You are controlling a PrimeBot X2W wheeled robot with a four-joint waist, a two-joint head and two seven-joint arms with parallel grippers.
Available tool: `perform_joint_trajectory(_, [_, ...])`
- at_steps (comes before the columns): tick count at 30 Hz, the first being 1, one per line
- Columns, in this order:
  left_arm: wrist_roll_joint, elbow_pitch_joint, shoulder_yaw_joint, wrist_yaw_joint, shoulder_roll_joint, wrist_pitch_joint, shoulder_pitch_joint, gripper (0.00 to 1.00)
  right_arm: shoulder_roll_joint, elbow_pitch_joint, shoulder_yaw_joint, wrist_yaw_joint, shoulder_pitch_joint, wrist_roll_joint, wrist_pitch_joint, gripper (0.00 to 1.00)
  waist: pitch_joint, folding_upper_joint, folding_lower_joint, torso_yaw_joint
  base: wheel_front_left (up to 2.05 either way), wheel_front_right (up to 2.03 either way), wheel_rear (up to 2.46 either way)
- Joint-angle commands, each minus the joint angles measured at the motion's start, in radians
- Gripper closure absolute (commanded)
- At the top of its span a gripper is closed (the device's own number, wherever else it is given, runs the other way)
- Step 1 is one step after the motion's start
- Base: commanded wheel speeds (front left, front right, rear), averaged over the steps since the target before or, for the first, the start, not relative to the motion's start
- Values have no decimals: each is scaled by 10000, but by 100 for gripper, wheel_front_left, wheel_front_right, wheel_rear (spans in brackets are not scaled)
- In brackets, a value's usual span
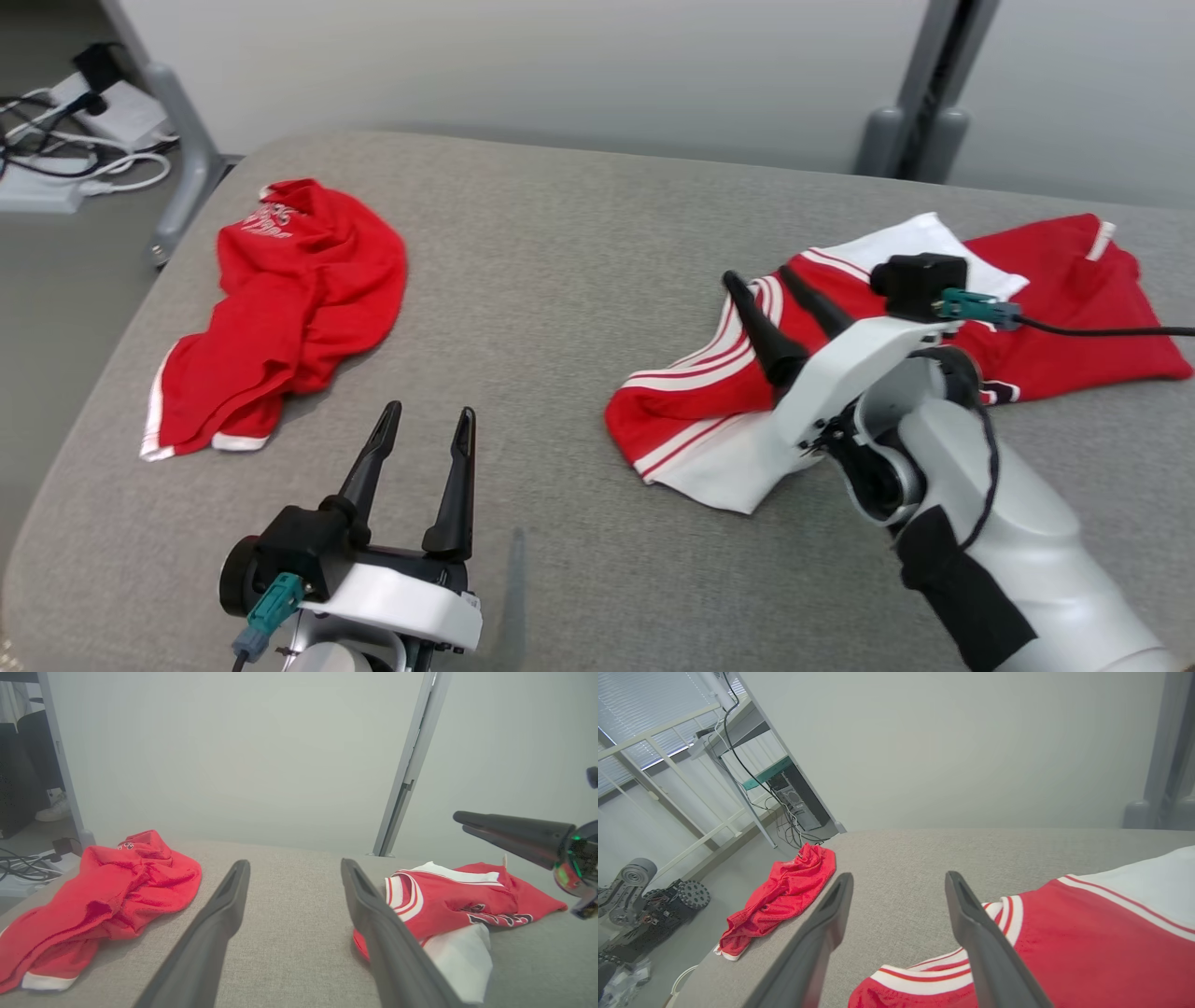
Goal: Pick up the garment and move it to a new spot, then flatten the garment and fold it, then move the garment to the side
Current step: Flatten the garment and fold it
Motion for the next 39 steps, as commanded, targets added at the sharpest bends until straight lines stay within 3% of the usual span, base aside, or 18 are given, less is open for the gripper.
perform_joint_trajectory(1, [27,-57,49,-28,33,-46,-87,0,-203,20,-155,1,11,-123,-197,0,-70,-1,0,-368,0,0,0])
perform_joint_trajectory(8, [-61,-293,308,-38,34,-46,-282,0,-858,-712,-969,1,810,-842,-1183,0,-32,-1,0,-1447,0,0,0])
perform_joint_trajectory(13, [229,-337,433,-72,34,-44,-463,0,-972,-1211,-2034,1,1860,-1142,-1473,0,23,-1,0,-2140,0,0,0])
perform_joint_trajectory(24, [492,-63,546,-282,31,-38,-1029,0,-480,-2916,-4356,1,3507,-2347,-1741,0,696,-1,0,-3533,0,0,0])
perform_joint_trajectory(32, [1313,1929,234,-413,272,53,-3130,0,-115,-4069,-4603,1,3850,-3088,-1707,0,1583,-1,0,-4188,0,0,0])
perform_joint_trajectory(39, [1833,4292,-234,-792,703,1422,-5968,0,-9,-4550,-4579,1,3937,-3093,-1744,0,2539,-1,0,-4859,0,0,0])
